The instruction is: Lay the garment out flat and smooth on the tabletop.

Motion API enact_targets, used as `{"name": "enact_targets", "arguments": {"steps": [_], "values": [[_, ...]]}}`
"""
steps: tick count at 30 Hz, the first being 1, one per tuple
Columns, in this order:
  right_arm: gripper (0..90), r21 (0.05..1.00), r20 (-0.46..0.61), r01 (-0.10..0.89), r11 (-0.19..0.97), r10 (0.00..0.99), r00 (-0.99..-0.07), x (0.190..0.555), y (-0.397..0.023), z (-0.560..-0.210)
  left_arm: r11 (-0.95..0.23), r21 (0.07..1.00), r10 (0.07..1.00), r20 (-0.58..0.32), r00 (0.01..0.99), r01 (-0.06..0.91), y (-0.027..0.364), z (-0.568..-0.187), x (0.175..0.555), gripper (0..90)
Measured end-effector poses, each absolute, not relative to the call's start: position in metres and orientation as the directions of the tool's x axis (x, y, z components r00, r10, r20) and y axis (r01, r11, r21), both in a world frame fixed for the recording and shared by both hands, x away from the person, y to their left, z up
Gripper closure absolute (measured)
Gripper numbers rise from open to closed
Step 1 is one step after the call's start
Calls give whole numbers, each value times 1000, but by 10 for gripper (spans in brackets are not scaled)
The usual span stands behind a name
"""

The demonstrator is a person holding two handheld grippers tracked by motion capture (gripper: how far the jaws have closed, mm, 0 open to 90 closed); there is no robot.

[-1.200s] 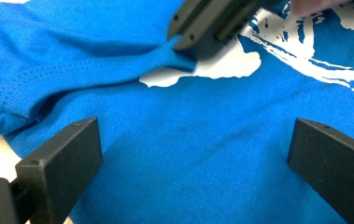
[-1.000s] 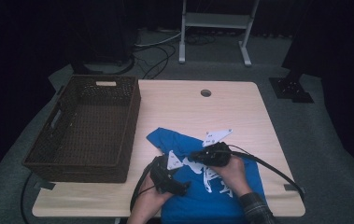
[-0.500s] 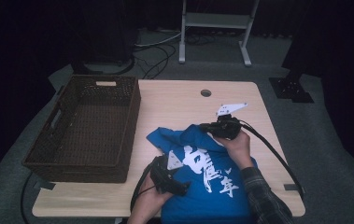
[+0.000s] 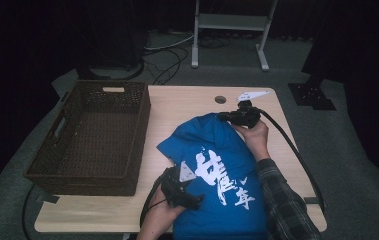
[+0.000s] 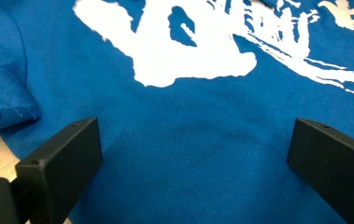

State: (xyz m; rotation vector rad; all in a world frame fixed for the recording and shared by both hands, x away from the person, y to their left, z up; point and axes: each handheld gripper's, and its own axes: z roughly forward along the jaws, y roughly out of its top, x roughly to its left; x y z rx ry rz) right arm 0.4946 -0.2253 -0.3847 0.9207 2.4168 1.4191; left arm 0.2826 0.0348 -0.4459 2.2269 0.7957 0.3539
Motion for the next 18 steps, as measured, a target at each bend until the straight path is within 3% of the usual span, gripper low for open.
{"name": "enact_targets", "arguments": {"steps": [2,6,15,18], "values": [[848,830,141,429,358,609,-780,502,-223,-389,-538,721,638,11,770,436,35,-446,283,25],[693,822,161,463,331,645,-747,514,-222,-397,-537,722,638,9,770,437,35,-446,283,25],[603,825,142,450,341,645,-751,496,-225,-394,-541,720,637,13,771,435,35,-446,283,25],[611,827,113,425,369,631,-768,481,-221,-396,-541,719,636,11,771,436,35,-446,283,24]]}}
